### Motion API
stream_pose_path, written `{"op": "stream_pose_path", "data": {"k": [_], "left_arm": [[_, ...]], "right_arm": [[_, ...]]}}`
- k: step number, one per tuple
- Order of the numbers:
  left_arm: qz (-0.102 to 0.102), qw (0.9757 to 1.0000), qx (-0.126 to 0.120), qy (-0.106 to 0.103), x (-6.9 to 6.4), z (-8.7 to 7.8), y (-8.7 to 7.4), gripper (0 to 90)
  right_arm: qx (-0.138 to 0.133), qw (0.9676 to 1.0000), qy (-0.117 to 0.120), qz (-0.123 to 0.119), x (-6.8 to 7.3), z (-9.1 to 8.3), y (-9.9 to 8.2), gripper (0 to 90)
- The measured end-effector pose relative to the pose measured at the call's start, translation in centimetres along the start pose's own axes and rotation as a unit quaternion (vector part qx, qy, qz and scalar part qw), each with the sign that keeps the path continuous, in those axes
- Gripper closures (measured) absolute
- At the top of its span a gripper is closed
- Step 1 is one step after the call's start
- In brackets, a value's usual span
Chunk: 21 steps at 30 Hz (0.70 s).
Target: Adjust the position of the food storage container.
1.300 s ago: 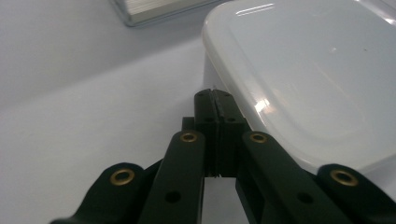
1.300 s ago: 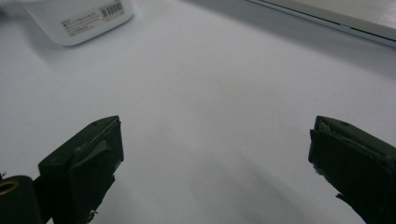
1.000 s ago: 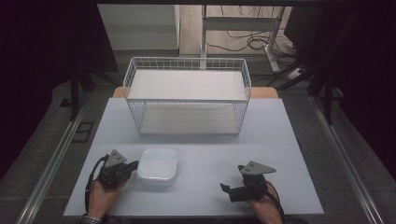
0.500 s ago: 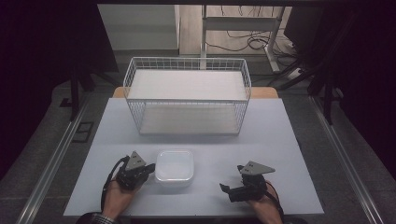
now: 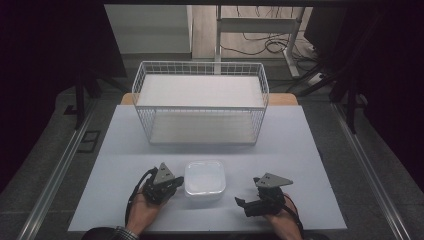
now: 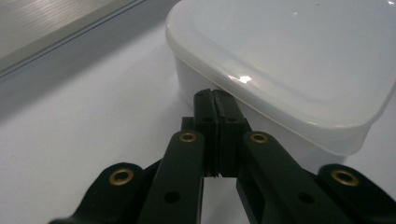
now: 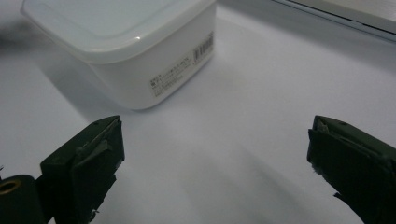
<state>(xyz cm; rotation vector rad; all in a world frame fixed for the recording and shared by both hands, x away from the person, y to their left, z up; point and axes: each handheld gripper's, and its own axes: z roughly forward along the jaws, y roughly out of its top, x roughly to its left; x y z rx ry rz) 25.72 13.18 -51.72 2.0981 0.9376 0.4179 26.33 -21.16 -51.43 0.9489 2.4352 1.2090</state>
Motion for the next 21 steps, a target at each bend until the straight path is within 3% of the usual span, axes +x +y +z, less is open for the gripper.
{"op": "stream_pose_path", "data": {"k": [7,11,14,18,21], "left_arm": [[-0.002,1.0,-0.004,0.003,-0.1,0.7,0.5,88.2],[-0.021,0.9996,-0.02,-0.001,0.6,-0.1,0.3,80.5],[-0.042,0.9987,-0.025,-0.01,1.3,-0.7,-0.3,67.2],[-0.042,0.9986,-0.025,-0.019,1.7,-1.3,-1.1,39.4],[-0.047,0.998,-0.03,-0.03,2.0,-1.6,-1.4,25.5]], "right_arm": [[0.001,1.0,0.0,-0.001,0.0,0.0,0.0,3.8],[-0.003,1.0,0.0,0.0,0.0,-0.3,0.0,3.7],[-0.004,1.0,-0.002,-0.003,-0.1,-0.5,0.0,3.9],[-0.005,1.0,0.0,-0.004,-0.1,-0.6,0.0,4.0],[-0.004,1.0,0.001,-0.006,-0.1,-0.6,0.0,4.0]]}}
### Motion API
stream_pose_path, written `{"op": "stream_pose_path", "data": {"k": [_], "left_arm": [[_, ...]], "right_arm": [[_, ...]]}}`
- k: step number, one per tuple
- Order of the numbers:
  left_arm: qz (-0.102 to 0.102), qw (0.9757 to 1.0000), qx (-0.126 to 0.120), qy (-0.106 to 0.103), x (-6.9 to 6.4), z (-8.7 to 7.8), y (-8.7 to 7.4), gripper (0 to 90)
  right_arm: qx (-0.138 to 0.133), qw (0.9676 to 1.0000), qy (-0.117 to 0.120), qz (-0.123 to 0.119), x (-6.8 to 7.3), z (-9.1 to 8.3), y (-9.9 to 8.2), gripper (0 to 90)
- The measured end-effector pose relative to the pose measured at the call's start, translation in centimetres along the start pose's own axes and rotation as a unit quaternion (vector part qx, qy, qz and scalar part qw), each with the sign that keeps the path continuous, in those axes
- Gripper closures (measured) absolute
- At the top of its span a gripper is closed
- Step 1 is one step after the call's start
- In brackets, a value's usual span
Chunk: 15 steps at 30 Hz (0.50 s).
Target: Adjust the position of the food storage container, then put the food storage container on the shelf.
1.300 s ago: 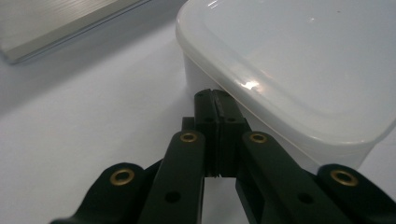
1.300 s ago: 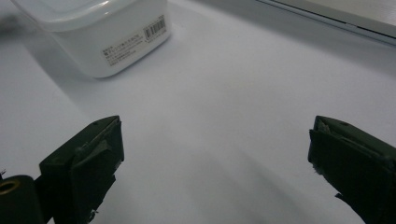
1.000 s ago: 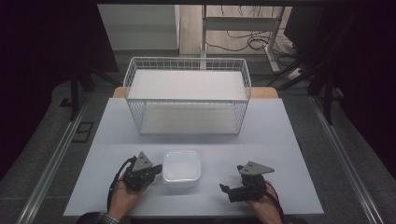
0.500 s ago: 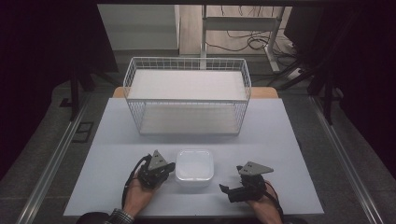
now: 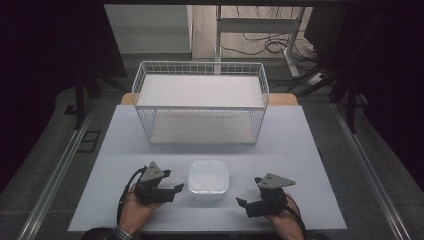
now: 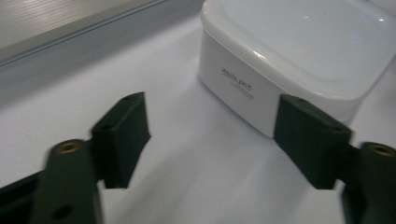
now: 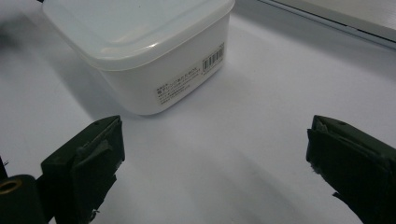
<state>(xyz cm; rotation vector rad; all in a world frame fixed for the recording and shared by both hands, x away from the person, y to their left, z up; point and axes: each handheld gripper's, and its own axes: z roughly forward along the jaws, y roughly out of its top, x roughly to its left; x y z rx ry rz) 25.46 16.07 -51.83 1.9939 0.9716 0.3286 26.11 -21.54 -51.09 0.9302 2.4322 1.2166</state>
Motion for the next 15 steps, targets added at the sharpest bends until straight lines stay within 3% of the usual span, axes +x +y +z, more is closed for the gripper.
{"op": "stream_pose_path", "data": {"k": [4,7,15], "left_arm": [[-0.001,0.9997,-0.021,-0.012,0.1,-0.34,0.19,16.7],[0.001,0.9998,-0.018,-0.013,0.09,-0.33,0.19,11.7],[0.009,0.9993,-0.029,-0.023,0.07,-0.26,0.46,9.7]], "right_arm": [[-0.001,1.0,0.005,-0.003,0.04,0.06,0.03,4.1],[-0.003,1.0,0.007,0.001,0.04,0.14,0.11,3.9],[-0.017,0.9998,-0.005,0.001,-0.03,0.23,0.72,4.0]]}}
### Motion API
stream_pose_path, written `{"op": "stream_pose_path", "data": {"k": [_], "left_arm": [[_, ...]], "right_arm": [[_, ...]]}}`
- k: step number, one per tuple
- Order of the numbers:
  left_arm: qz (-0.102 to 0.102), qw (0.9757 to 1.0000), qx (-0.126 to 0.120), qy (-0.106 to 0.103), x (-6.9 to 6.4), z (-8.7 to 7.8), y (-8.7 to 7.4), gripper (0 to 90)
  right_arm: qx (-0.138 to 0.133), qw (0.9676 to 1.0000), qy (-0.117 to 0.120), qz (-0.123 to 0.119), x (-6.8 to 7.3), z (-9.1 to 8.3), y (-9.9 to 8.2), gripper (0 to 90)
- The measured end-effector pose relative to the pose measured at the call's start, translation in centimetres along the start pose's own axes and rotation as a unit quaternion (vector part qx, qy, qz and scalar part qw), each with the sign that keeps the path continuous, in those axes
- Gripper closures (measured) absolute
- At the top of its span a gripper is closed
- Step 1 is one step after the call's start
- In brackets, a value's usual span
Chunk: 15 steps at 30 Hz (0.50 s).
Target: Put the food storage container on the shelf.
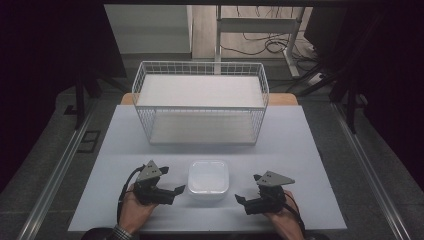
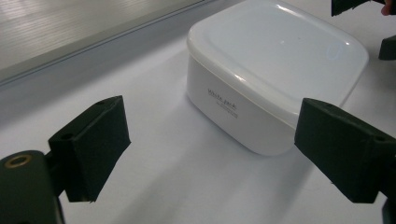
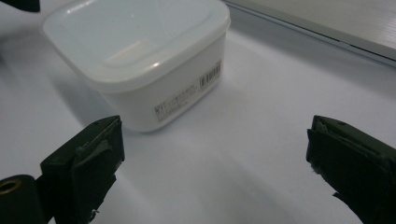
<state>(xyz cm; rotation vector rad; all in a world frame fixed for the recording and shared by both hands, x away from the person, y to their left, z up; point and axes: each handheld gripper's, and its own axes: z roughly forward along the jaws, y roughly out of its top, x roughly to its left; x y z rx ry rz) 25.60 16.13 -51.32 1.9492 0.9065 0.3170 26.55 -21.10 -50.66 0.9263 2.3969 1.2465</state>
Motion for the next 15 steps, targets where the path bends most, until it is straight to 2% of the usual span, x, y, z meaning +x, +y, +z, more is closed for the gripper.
{"op": "stream_pose_path", "data": {"k": [5,11,15], "left_arm": [[-0.006,0.9999,0.006,-0.012,0.0,0.6,0.4,10.1],[-0.001,0.9995,0.015,-0.029,-0.2,1.1,1.1,9.8],[-0.003,0.9991,0.023,-0.036,-0.3,1.5,1.5,7.6]], "right_arm": [[0.0,0.9995,0.027,0.015,-0.1,0.7,0.9,4.0],[-0.005,0.9993,0.035,0.016,0.2,1.3,2.1,3.1],[0.004,0.9989,0.041,0.02,0.5,2.1,2.7,1.8]]}}
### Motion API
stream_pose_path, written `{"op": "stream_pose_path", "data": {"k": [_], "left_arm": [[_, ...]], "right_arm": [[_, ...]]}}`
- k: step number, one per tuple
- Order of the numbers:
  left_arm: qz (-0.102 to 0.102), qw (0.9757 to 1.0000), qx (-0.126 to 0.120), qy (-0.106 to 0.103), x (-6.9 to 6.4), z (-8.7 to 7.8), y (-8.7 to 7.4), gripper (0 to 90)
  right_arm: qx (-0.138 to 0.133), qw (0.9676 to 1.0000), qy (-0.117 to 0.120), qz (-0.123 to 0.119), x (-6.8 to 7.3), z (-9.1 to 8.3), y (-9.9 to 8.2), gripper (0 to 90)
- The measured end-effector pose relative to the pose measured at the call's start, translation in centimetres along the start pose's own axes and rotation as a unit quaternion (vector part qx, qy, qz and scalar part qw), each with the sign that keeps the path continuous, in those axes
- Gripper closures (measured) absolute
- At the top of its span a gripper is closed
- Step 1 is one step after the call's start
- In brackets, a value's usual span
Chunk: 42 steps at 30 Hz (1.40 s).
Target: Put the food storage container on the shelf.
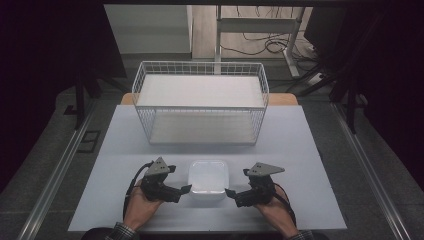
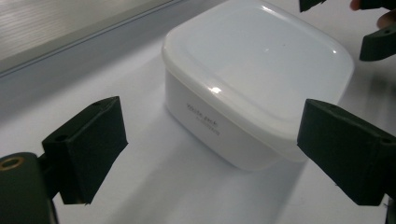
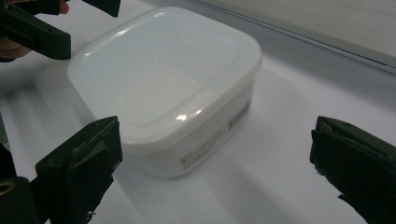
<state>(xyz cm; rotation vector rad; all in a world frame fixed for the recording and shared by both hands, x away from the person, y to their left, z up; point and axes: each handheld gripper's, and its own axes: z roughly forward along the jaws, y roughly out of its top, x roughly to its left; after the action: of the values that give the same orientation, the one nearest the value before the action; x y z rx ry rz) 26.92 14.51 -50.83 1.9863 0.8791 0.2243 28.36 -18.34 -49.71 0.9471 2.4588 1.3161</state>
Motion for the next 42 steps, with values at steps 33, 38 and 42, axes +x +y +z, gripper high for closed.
{"op": "stream_pose_path", "data": {"k": [33,38,42], "left_arm": [[-0.044,0.9952,0.031,-0.081,-0.4,2.5,1.0,15.0],[-0.051,0.9952,0.036,-0.076,-1.2,1.7,0.8,29.4],[-0.053,0.9969,0.023,-0.053,-1.3,0.6,0.8,47.1]], "right_arm": [[0.075,0.994,0.062,0.049,0.6,3.5,2.7,9.3],[0.076,0.9941,0.05,0.06,0.7,1.5,2.5,28.2],[0.062,0.9952,0.029,0.07,0.5,0.3,2.6,51.5]]}}
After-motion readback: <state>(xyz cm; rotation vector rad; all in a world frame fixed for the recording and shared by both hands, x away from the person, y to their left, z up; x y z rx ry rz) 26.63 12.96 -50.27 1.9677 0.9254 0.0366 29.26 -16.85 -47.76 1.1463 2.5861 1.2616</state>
